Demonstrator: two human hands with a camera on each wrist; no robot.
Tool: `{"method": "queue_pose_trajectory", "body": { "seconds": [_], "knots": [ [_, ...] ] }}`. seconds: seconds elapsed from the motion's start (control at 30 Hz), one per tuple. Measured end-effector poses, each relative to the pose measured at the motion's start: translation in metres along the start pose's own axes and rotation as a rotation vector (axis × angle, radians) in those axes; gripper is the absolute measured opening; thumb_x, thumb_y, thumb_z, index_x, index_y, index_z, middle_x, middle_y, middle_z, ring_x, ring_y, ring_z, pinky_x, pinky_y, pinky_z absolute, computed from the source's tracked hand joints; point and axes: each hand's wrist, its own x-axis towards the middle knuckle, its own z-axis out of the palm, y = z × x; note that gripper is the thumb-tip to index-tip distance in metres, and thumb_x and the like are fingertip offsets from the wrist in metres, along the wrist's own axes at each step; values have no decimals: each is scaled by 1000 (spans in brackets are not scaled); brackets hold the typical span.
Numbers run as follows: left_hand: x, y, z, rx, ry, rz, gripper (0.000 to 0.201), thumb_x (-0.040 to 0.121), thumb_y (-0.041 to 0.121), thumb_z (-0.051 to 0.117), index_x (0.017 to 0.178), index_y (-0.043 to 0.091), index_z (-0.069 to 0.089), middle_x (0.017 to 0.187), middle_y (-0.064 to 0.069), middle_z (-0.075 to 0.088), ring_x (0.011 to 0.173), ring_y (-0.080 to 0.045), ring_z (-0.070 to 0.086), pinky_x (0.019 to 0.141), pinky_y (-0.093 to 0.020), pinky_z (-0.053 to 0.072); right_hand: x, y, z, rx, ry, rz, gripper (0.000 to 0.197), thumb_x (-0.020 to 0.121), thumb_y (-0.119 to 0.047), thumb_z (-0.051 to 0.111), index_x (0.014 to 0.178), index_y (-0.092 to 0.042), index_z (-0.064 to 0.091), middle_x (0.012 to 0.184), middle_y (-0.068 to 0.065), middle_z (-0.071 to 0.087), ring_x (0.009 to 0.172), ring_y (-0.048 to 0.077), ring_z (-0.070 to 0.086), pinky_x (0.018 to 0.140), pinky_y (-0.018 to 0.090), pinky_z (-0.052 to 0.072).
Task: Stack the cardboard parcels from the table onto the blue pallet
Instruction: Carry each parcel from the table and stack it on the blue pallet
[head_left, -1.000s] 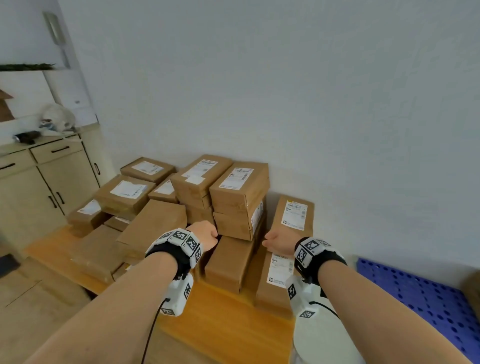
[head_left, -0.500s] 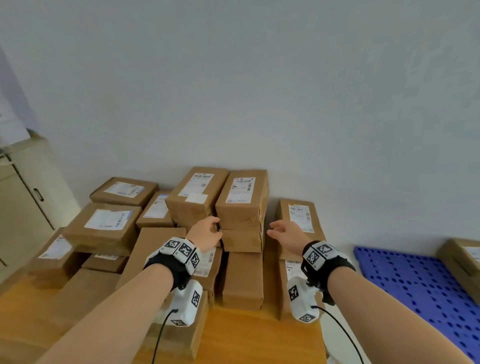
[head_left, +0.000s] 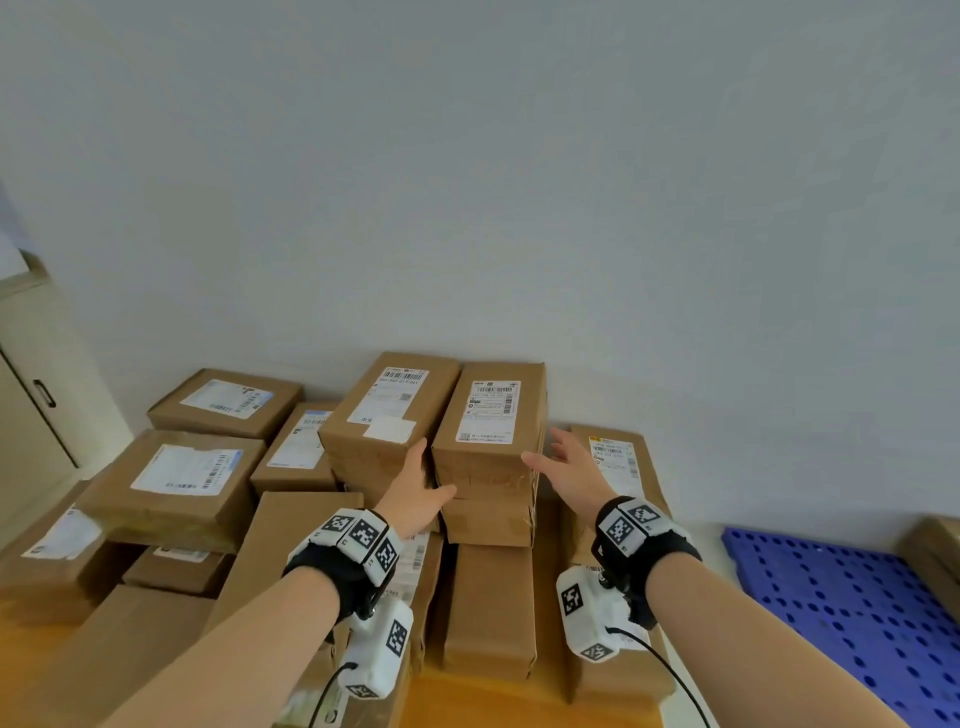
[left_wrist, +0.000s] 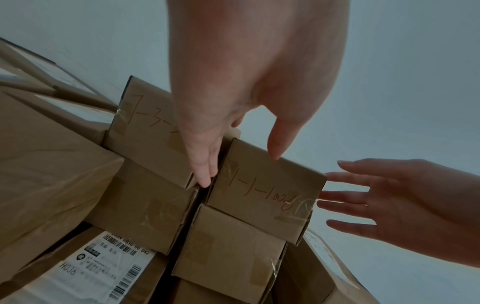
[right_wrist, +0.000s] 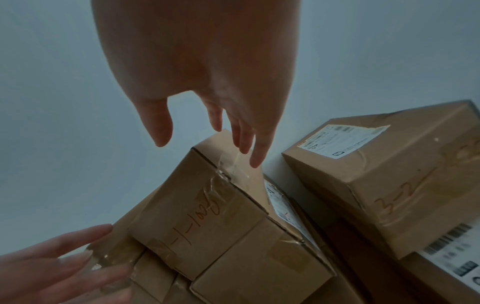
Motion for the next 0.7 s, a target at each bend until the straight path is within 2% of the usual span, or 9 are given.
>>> {"method": "queue_pose_trajectory", "body": {
  "seconds": [0.1, 0.17, 0.27, 0.33, 0.4, 0.47, 0.57, 0.7],
  "knots": [
    [7, -2, 2, -43, 7, -39, 84, 92, 15, 59, 151, 26, 0, 154, -13, 23, 140, -24, 28, 113, -42, 30, 13, 5, 4, 22, 3, 21, 70, 89, -32, 62, 147, -17, 26, 145, 5, 41, 132, 21, 40, 104, 33, 37],
    [11, -3, 4, -65, 13, -53, 84, 91, 16, 59, 151, 26, 1, 154, -12, 24, 140, -24, 27, 112, -43, 30, 19, 5, 6, 29, 2, 25, 70, 90, -29, 62, 148, -15, 25, 144, 4, 42, 129, 19, 43, 99, 31, 41],
    [17, -4, 5, -88, 14, -55, 81, 92, 15, 59, 151, 23, 4, 154, -10, 24, 141, -22, 25, 113, -42, 29, 26, 7, 9, 106, -14, 34, 65, 91, -23, 60, 146, -15, 27, 140, 4, 46, 114, 13, 48, 86, 24, 43],
    [21, -5, 6, -94, 5, -53, 77, 92, 17, 59, 150, 22, 9, 154, -8, 25, 141, -21, 25, 114, -43, 28, 30, 10, 9, 182, -11, 53, 63, 91, -20, 60, 146, -18, 29, 136, 3, 49, 109, 12, 49, 87, 26, 43],
    [22, -4, 7, -123, 5, -55, 73, 92, 19, 58, 150, 23, 13, 152, -6, 29, 139, -19, 29, 113, -42, 29, 32, 13, 7, 239, -10, 67, 61, 91, -17, 60, 145, -20, 31, 123, -2, 55, 104, 11, 53, 87, 27, 44],
    [24, -3, 8, -168, 8, -63, 65, 95, 22, 54, 148, 23, 18, 148, -4, 36, 133, -17, 37, 110, -37, 32, 34, 16, 5, 269, -21, 68, 60, 91, -14, 60, 144, -23, 33, 107, -12, 57, 98, 5, 55, 83, 24, 45],
    [22, 5, 11, -240, 7, -55, 51, 100, 25, 42, 147, 23, 24, 135, 1, 46, 113, -11, 46, 95, -29, 37, 35, 19, 2, 290, -28, 72, 62, 90, -13, 60, 145, -26, 32, 108, -10, 58, 99, 5, 56, 81, 24, 45],
    [21, 9, 11, -312, 28, -91, 45, 101, 32, 36, 146, 27, 28, 143, 0, 41, 128, -19, 40, 99, -33, 33, 34, 17, -2, 314, -26, 61, 62, 92, -8, 56, 145, -28, 32, 100, -16, 56, 93, 1, 54, 89, 29, 43]
  ]
}}
